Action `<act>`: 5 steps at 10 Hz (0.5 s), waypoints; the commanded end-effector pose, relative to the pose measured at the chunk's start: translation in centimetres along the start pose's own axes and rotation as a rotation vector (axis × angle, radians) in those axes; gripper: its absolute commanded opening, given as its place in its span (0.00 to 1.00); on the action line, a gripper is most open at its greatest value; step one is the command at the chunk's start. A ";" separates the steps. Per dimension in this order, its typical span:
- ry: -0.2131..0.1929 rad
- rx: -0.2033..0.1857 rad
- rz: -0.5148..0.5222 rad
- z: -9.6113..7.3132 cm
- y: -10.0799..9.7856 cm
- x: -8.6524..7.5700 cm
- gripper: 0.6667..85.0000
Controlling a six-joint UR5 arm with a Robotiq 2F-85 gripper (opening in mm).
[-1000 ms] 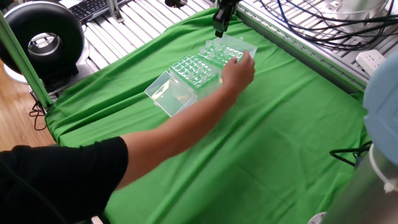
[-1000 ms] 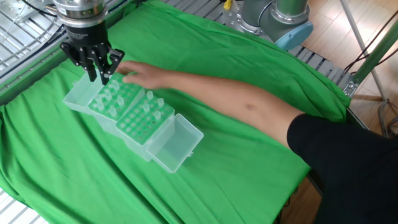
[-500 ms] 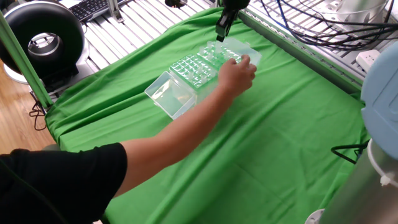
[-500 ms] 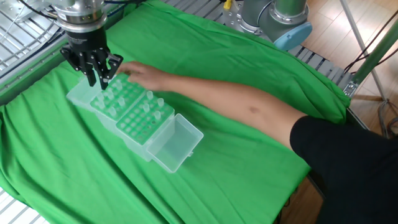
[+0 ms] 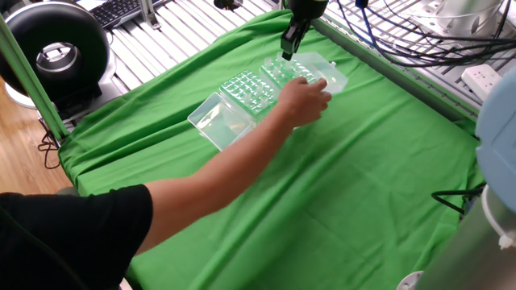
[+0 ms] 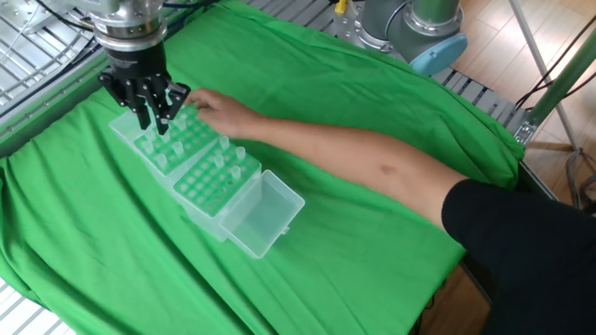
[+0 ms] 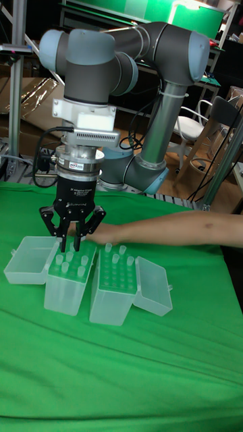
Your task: Insert a large pipette tip into the holder for large pipette tips
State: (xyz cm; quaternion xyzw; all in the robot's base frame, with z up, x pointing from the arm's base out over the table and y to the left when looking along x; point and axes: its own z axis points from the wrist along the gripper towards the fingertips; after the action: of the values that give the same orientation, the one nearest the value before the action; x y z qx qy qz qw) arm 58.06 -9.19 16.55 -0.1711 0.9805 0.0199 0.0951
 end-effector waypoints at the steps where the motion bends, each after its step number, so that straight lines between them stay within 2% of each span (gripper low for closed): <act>1: 0.002 -0.007 0.023 -0.4 0.6 0.9 0.37; 5: -0.006 -0.022 0.027 -0.1 0.9 1.8 0.36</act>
State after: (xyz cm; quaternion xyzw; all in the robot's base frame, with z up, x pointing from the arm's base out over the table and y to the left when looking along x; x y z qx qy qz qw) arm 56.61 -9.12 16.32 -0.1631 0.9820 0.0232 0.0923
